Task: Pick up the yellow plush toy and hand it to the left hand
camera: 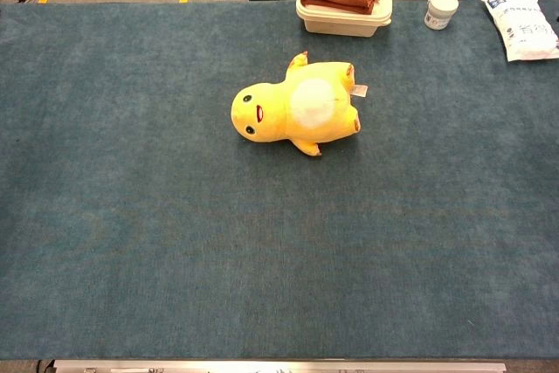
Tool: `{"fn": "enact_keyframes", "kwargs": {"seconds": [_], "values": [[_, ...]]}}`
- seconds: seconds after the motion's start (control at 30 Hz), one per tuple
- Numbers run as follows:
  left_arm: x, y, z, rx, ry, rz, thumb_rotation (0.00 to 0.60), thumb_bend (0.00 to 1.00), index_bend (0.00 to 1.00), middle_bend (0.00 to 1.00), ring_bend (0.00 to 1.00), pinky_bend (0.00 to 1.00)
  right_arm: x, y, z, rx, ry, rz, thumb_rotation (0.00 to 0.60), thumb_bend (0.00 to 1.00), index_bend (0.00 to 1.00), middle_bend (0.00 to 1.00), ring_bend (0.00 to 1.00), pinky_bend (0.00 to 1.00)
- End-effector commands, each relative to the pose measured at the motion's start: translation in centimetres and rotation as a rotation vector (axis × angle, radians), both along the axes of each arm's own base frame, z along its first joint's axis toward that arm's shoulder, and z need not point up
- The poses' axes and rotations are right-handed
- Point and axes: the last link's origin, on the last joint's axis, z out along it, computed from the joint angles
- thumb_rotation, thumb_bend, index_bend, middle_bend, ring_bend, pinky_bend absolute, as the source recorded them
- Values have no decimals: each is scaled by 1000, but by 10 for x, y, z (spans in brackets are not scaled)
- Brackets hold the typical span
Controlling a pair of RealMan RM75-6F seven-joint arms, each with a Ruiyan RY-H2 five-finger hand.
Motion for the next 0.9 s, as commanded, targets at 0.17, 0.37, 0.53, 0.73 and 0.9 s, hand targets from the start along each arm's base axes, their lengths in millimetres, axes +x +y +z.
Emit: {"fn": "enact_keyframes", "kwargs": {"seconds": [0.17, 0.37, 0.53, 0.73, 0.9], "values": [[1, -5, 1, -13, 0, -6, 600, 183, 281, 189, 131, 256, 29, -50, -26, 228, -56, 11, 600, 1, 34, 157, 109, 116], [0, -9, 7, 2, -8, -2, 600, 183, 280, 188, 129, 256, 57, -84, -67, 335, -90, 43, 600, 0, 1, 128, 83, 116], [-1, -13, 10, 6, -8, 0, 600, 183, 280, 188, 129, 256, 79, -107, -103, 384, -89, 74, 600, 0, 0, 128, 83, 116], [-5, -16, 14, 19, -9, 15, 600, 183, 280, 187, 129, 256, 92, -126, -142, 437, -62, 77, 600, 0, 0, 128, 83, 116], [-10, -19, 18, 30, -8, 35, 600, 183, 280, 186, 129, 256, 99, -133, -167, 479, -62, 68, 600, 0, 1, 128, 83, 116]]}}
